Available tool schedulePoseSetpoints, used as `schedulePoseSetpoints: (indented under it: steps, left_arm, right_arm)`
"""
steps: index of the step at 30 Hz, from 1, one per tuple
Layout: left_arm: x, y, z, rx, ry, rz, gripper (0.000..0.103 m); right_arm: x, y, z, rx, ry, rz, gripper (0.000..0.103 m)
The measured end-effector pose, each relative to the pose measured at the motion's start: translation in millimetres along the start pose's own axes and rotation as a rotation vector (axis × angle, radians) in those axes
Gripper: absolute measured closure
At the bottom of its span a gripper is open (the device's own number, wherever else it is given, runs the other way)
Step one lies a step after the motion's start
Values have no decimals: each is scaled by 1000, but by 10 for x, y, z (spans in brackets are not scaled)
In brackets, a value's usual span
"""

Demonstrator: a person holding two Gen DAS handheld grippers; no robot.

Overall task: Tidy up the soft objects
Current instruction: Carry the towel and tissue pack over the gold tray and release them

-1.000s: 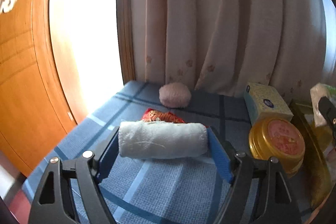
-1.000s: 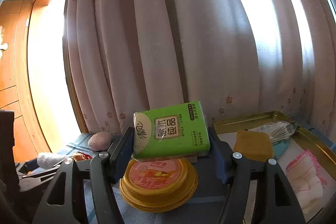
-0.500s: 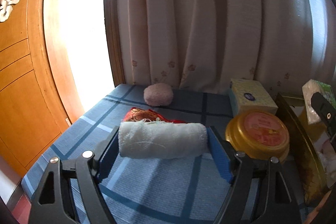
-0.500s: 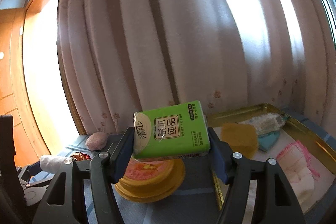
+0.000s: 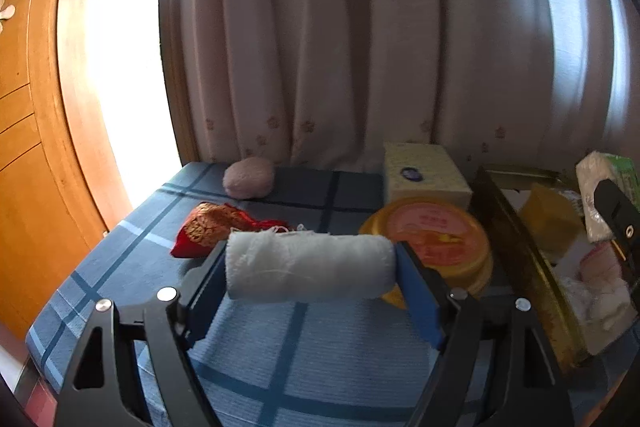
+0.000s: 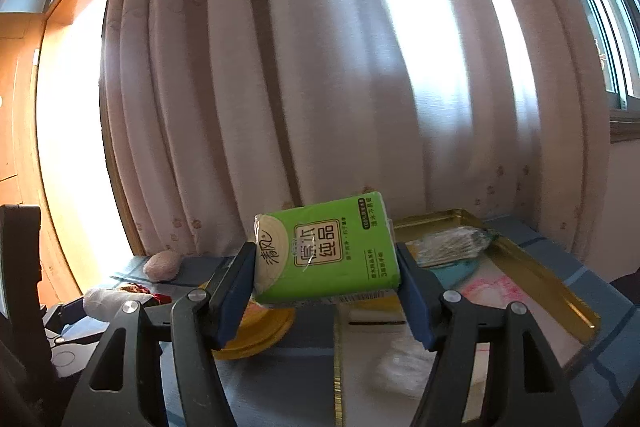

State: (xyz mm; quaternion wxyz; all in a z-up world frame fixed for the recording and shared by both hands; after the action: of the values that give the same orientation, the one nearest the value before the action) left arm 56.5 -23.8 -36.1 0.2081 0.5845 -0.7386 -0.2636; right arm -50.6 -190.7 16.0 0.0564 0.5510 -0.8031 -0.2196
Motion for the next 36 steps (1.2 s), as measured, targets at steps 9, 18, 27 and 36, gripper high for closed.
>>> schedulePoseSetpoints:
  steps: [9,18,27,36]
  left_arm:
    - [352,186,-26,14,-18,121,23]
    - [897,284,-57,7,-73,236,23]
    - [1505,346,-62,1,-136,317,23]
    - [1981,304,-11,-19,-189,330,23]
  right_arm:
    - [470,153,-16,-6,-44,47,35]
    - [1154,336,-53,-6,-101,156,35]
    - [1583,350,-120,-9,-133,204,35]
    - [1712,127,-236,-59,-151,135,34]
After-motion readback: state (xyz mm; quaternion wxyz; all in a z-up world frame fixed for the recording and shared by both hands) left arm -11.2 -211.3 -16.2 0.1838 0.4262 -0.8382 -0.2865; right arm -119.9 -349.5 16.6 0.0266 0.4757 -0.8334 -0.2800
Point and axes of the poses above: each gripper's, at about its wrist camera, not at the fingertips, and y roughly against the way its jaws point, x to its right, z to its underside, the point moved 8 cm from there along -y, roughly the way its jaws point, and after that the axes turned 9 degrees about -x, right-handed, at the moved point
